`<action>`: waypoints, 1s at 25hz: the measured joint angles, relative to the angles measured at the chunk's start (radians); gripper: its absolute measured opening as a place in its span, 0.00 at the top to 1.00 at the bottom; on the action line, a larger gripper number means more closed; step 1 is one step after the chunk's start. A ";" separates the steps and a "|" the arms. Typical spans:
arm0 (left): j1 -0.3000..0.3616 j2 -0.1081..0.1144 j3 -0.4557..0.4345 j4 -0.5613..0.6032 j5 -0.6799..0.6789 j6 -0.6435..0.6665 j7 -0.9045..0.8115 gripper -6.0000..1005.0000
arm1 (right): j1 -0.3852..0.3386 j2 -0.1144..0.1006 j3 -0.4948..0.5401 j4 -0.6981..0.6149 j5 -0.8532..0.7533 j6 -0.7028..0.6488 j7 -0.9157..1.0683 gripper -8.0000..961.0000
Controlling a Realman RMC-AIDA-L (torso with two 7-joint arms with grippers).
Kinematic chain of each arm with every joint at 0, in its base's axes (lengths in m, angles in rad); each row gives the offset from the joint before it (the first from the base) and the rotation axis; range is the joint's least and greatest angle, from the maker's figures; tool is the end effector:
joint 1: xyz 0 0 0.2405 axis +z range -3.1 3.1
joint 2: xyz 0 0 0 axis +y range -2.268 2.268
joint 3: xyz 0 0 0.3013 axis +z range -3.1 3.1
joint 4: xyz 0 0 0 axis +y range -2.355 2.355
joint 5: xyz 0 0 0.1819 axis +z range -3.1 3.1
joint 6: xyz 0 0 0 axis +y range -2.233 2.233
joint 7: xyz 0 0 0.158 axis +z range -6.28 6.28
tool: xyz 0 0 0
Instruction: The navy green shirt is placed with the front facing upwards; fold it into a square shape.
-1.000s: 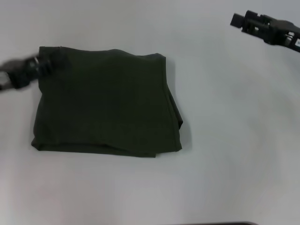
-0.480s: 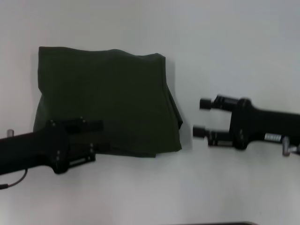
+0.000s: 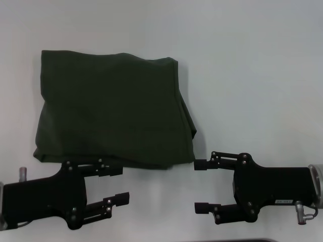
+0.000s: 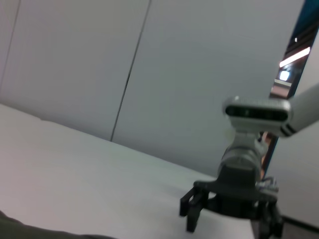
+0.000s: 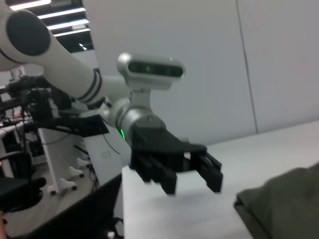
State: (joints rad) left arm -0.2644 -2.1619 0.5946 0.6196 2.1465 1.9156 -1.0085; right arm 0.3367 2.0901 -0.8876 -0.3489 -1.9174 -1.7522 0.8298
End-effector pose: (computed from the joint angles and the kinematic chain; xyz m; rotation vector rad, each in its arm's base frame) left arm -0.3010 0.1936 -0.0639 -2.8748 -0.4864 -0.9614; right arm 0.2963 0.2038 -0.0864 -2.9278 0.3486 0.9777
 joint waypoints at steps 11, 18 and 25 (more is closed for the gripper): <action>0.063 -0.008 -0.061 -0.035 0.005 0.001 0.126 0.44 | -0.004 0.001 0.002 0.019 -0.001 0.013 0.013 0.13; 0.062 -0.005 -0.096 -0.081 0.040 0.008 0.122 0.44 | 0.001 0.003 0.006 0.052 0.003 0.008 0.007 0.13; 0.060 -0.006 -0.101 -0.086 0.073 0.026 0.112 0.44 | 0.001 0.003 0.006 0.053 0.003 0.012 0.010 0.13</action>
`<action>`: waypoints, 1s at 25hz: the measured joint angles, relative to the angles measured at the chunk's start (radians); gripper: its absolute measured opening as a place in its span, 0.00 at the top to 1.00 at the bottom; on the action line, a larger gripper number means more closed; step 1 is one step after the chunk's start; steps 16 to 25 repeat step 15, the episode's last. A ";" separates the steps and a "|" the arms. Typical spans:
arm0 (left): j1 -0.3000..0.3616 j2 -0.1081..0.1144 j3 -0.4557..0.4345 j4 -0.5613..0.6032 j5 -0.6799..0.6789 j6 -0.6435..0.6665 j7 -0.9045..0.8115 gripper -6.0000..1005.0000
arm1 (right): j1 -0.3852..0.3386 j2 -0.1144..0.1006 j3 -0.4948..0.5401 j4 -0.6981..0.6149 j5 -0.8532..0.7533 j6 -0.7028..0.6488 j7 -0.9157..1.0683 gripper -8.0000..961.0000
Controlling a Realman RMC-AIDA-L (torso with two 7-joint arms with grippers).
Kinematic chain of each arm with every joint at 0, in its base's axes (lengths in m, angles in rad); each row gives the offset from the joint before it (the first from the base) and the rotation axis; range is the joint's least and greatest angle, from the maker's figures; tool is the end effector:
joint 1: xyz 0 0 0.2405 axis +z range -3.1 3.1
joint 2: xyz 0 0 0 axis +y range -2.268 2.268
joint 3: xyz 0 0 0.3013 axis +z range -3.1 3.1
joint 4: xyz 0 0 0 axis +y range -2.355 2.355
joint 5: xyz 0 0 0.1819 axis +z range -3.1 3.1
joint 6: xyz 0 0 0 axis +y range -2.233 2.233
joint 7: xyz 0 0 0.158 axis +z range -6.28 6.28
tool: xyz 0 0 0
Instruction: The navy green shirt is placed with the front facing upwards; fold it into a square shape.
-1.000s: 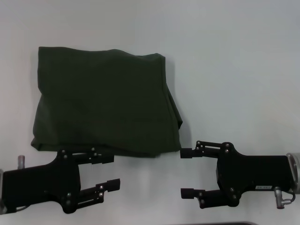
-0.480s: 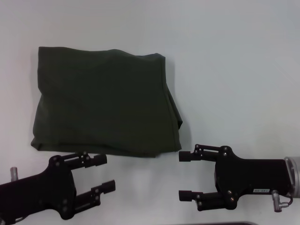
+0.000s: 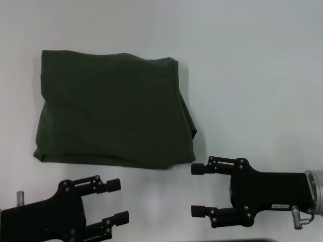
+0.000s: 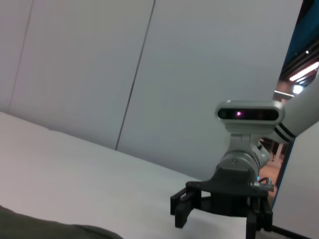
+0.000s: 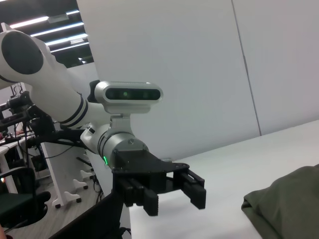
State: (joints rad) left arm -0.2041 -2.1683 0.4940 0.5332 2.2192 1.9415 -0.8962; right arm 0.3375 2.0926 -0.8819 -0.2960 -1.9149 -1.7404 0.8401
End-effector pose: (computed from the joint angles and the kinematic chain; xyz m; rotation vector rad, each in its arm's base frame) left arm -0.3107 0.1634 -0.0705 -2.8030 -0.5356 -1.0322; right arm 0.2962 0.1986 -0.0922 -2.9174 0.4383 1.0064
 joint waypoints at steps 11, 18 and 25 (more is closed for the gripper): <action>-0.008 0.000 0.001 -0.007 0.004 -0.010 -0.008 0.34 | 0.002 -0.001 -0.004 0.000 0.000 0.003 0.000 0.13; -0.008 0.002 -0.003 -0.005 0.005 -0.012 -0.007 0.32 | 0.002 -0.001 -0.006 0.000 -0.002 0.002 0.000 0.13; -0.008 0.002 -0.003 -0.005 0.005 -0.012 -0.007 0.32 | 0.002 -0.001 -0.006 0.000 -0.002 0.002 0.000 0.13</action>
